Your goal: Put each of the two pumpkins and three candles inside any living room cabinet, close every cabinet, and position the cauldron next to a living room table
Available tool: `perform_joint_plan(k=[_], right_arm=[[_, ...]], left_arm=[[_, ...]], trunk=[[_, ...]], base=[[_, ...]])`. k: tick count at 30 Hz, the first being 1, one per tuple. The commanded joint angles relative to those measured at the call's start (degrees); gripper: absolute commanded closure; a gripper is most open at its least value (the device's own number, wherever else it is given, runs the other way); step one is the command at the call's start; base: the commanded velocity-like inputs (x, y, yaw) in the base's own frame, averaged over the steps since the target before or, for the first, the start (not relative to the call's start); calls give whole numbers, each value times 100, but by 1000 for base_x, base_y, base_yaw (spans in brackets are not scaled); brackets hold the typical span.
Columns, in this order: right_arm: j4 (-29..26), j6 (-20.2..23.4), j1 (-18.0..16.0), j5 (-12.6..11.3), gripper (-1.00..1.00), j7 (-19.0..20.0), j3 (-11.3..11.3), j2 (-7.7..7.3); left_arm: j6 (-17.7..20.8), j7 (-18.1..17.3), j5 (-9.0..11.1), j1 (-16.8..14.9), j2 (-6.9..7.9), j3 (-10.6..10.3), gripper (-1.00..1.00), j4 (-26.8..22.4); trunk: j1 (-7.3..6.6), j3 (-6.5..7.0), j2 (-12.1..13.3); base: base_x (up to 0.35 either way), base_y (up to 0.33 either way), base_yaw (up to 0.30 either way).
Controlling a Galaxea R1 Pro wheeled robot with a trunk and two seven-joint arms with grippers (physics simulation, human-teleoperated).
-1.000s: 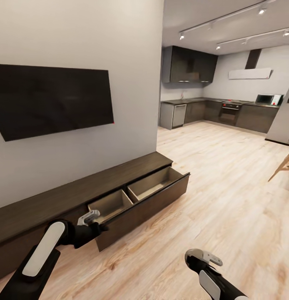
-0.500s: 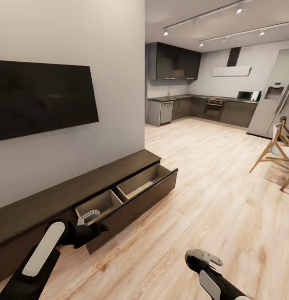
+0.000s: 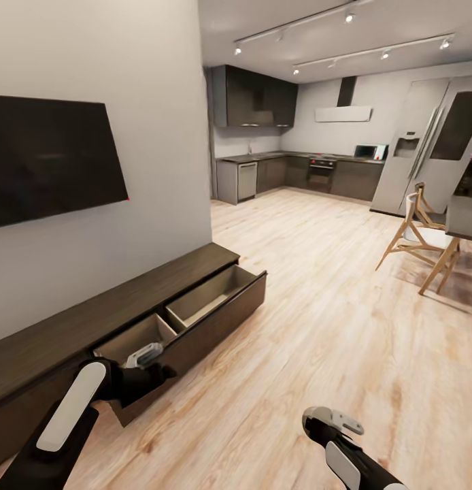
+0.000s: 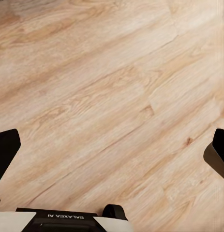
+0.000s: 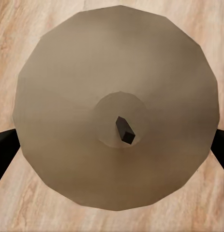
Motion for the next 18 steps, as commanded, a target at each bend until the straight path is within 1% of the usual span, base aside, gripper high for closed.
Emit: perform_joint_plan(k=[1, 7, 9, 15, 18], right_arm=[[-12, -5, -4, -38, 100, -42, 46, -6], [-12, -7, -6, -34, 100, -49, 40, -1], [-13, -4, -6, -31, 100, -49, 40, 2], [-14, -3, -6, -29, 100, -49, 40, 3], [-14, -3, -6, -29, 100, -49, 40, 3]], left_arm=[[3, 60, 49, -5, 5, -7, -100, -8], [3, 60, 47, -4, 5, -14, -100, -9], [3, 56, 45, -4, 5, -15, -100, -9], [3, 43, 44, -4, 5, -16, -100, -9], [3, 43, 44, -4, 5, -16, -100, -9]], trunk=[[1, -6, -4], [1, -6, -4], [1, -6, -4], [1, -6, -4], [1, -6, -4]], base=[[154, -142, -277], [214, -187, -279], [246, -217, -186], [250, -223, -39], [271, -137, -3]])
